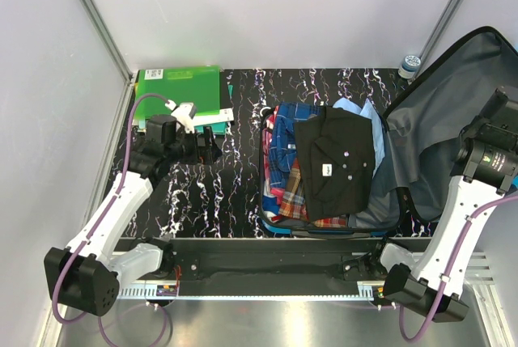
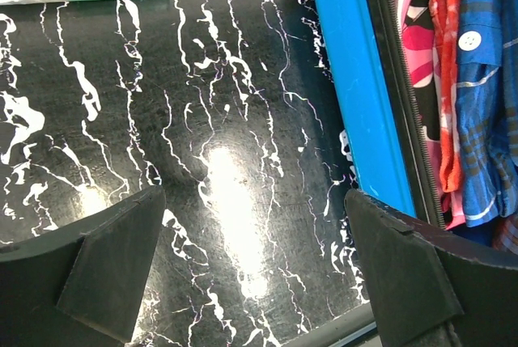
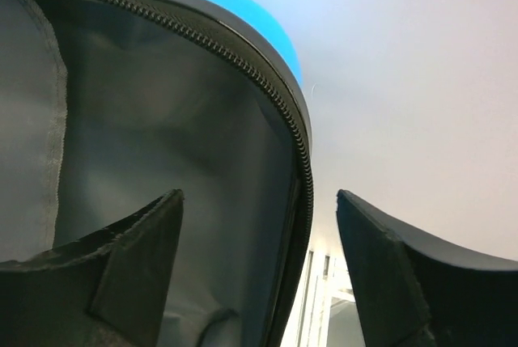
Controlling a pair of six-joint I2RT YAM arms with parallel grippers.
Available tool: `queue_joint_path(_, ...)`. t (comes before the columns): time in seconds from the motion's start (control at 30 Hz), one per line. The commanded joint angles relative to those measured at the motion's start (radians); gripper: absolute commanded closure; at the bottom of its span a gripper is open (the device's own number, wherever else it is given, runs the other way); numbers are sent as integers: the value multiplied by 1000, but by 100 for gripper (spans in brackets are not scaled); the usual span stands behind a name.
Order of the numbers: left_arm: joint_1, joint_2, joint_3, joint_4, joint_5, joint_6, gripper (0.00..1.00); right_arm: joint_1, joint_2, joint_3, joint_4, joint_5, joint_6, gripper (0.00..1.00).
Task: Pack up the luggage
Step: Close the luggage at the center of the board.
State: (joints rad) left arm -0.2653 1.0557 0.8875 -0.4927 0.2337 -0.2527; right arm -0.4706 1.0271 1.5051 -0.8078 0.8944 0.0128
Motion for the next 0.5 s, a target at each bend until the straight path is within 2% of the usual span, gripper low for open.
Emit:
queue_joint_path(0.0,-9,9,-5,25,-31,23,1,-11,-12,-19,39,-20,7,22)
queue_joint_path(0.13,-9,6,-2,22,-36,29,1,-13,-32,-20,41,-25,6,34)
queue_joint_path(0.47,-11,-16,-2,25,-51,27,1,-13,-78,-14,33,-32,-5,56)
